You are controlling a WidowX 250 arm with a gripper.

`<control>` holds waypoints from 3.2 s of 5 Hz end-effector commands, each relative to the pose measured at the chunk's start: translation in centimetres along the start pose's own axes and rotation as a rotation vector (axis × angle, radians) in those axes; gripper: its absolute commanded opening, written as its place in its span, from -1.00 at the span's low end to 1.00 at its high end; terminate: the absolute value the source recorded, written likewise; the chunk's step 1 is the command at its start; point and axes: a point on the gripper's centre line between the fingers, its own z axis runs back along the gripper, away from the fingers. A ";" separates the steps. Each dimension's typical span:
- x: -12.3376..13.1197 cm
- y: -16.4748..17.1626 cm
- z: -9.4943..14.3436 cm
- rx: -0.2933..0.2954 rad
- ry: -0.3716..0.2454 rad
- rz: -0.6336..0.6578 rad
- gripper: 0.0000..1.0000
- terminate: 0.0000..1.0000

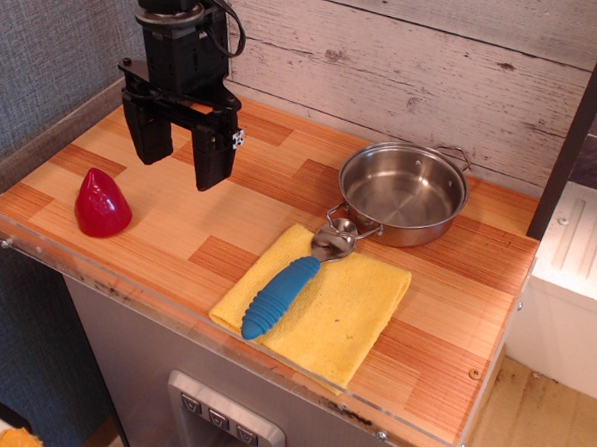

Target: Move vessel from left to right

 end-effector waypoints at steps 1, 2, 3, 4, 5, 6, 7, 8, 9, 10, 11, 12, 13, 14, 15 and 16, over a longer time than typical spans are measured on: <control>0.0 0.0 0.0 0.000 0.000 0.000 1.00 -1.00; 1.7 -0.6 0.1 0.007 -0.056 -0.019 1.00 -1.00; 4.5 -2.4 1.0 0.023 -0.100 -0.033 1.00 -1.00; 6.9 -3.9 1.8 0.010 -0.149 -0.019 1.00 -1.00; 8.7 -4.5 1.4 -0.001 -0.155 -0.009 1.00 -1.00; 9.8 -4.8 0.1 -0.005 -0.131 0.004 1.00 -1.00; 10.6 -5.4 -1.6 0.009 -0.113 -0.005 1.00 -1.00; 11.4 -6.1 -2.7 0.028 -0.113 -0.011 1.00 -1.00; 12.0 -7.0 -3.5 0.056 -0.119 -0.024 1.00 -1.00; 12.5 -7.7 -4.4 0.075 -0.120 -0.035 1.00 -1.00; 12.7 -7.8 -5.2 0.075 -0.116 -0.037 -1.00 -1.00; 12.7 -8.0 -5.0 0.075 -0.122 -0.024 -1.00 -1.00; 12.7 -8.1 -4.1 0.062 -0.145 0.005 -1.00 -1.00; 13.1 -8.0 -3.2 0.030 -0.167 0.033 -1.00 -1.00; 13.8 -8.1 -1.7 -0.034 -0.195 0.060 -1.00 -1.00; 13.6 -7.8 2.9 -0.135 -0.289 0.072 -1.00 -1.00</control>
